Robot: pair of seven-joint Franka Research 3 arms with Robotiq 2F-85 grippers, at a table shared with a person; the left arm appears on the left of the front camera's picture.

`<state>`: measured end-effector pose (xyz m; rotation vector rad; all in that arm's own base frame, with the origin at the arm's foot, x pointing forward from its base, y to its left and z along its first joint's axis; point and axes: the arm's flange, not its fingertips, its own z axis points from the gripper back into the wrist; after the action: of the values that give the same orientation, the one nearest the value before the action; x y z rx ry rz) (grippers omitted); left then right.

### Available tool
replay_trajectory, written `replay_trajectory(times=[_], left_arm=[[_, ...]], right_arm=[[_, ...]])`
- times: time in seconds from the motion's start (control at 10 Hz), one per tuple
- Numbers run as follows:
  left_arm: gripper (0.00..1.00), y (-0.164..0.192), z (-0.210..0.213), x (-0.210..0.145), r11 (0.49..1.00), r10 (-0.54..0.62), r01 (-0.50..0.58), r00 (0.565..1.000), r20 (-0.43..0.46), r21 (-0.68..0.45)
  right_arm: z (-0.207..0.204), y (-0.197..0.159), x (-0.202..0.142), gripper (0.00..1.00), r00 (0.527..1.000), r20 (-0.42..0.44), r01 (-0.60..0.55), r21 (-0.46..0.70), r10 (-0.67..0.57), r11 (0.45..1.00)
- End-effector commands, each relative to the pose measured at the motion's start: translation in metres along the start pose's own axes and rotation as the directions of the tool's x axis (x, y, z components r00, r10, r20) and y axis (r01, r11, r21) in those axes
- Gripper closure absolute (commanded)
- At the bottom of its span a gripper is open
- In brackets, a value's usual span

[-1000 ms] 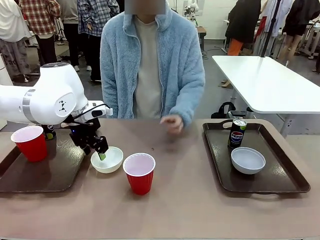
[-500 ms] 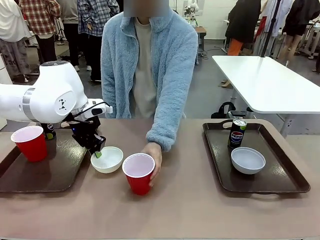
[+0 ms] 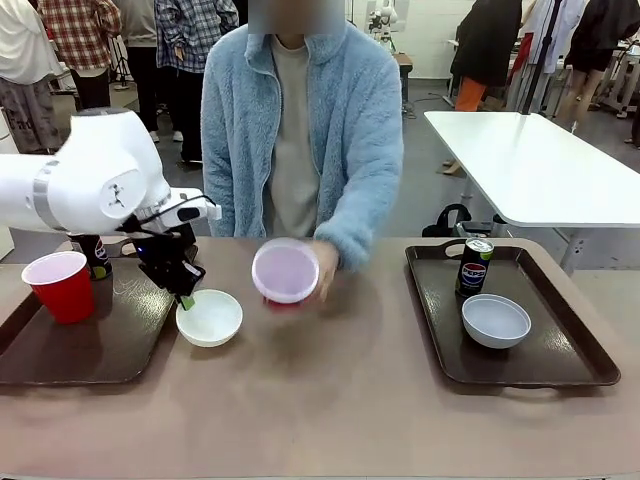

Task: Prepare tableware on both trays.
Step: Pick up a Picnic Bowl from the table and place it on a Handle tray.

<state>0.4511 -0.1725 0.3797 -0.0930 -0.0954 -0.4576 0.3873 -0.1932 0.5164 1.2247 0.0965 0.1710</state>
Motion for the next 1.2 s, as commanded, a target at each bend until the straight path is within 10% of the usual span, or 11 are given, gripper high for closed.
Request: replay_trajectory(times=[0.0, 0.4, 1.1], left_arm=[[0.91, 0.018, 0.069, -0.040, 1.000, 0.009, -0.009, 1.000, 0.010, 0.029], [0.91, 0.062, 0.117, -0.116, 0.997, 0.058, -0.059, 0.998, 0.021, 0.045], [0.91, 0.092, 0.057, -0.143, 0.986, 0.153, -0.155, 0.988, -0.031, -0.065]], right_arm=[[0.000, 0.001, 0.000, 0.00, 1.000, 0.004, 0.005, 0.000, -0.005, 1.000], [0.000, 0.001, 0.000, 0.00, 1.000, 0.004, 0.005, 0.000, -0.005, 1.000], [0.000, 0.001, 0.000, 0.00, 1.000, 0.004, 0.005, 0.000, -0.005, 1.000]])
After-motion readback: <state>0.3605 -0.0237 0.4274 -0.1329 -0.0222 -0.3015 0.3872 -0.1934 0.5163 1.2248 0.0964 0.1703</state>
